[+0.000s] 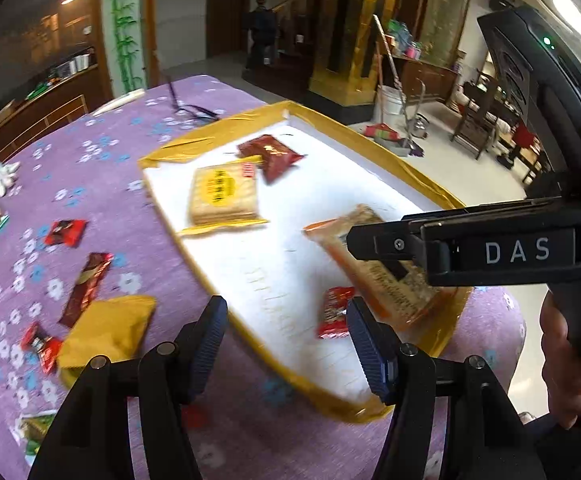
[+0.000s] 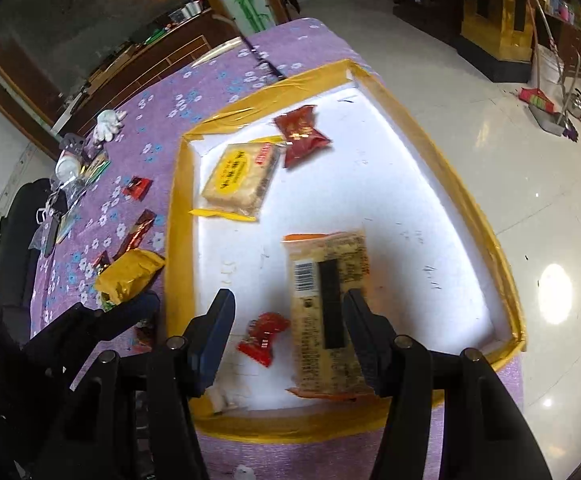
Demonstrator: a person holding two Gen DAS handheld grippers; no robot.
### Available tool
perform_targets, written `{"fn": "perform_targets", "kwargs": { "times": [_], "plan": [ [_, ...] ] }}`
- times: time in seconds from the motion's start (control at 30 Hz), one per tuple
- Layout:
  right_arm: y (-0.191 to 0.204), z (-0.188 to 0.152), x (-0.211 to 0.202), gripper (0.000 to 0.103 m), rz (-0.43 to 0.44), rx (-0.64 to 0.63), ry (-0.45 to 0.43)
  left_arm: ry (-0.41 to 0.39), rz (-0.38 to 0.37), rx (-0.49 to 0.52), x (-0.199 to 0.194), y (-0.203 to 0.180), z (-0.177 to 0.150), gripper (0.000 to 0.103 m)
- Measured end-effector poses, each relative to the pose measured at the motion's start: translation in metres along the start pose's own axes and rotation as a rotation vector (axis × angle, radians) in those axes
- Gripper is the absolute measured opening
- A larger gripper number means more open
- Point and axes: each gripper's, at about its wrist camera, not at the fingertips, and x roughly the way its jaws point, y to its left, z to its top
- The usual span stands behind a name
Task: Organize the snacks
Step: 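Grasp the green snack bag on the tablecloth with the left gripper, then grasp the dark red candy packet with right gripper while left holds green bag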
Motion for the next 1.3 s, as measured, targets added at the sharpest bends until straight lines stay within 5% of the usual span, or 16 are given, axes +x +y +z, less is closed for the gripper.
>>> {"fn": "perform_targets", "kwargs": {
  "times": [0.43,0.8,0.97,1.2,1.3],
  "plan": [
    [0.088,-0.004,0.007,0.056,0.042,-0.176,-0.020,-0.044,0.139,-0.201,-0.062,0.094,-0.042,0.065],
    [0.124,-0.017,0.021,0.056,0.049,-0.178,-0.011,0.075,0.216,-0.530,-0.078,0.208,-0.104,0.065],
    [0.125,-0.021,0.022,0.056,0.048,-0.164,-0.006,0.121,0.187,-0.500,-0.061,0.205,-0.100,0.065],
    [0.123,-0.024,0.018,0.056,0.057,-0.155,-0.011,0.197,0.208,-0.420,-0.036,0.196,-0.096,0.044],
    [0.123,-0.026,0.021,0.056,0.070,-0.151,0.000,0.194,0.218,-0.393,-0.031,0.197,-0.099,0.045]
  ]
}}
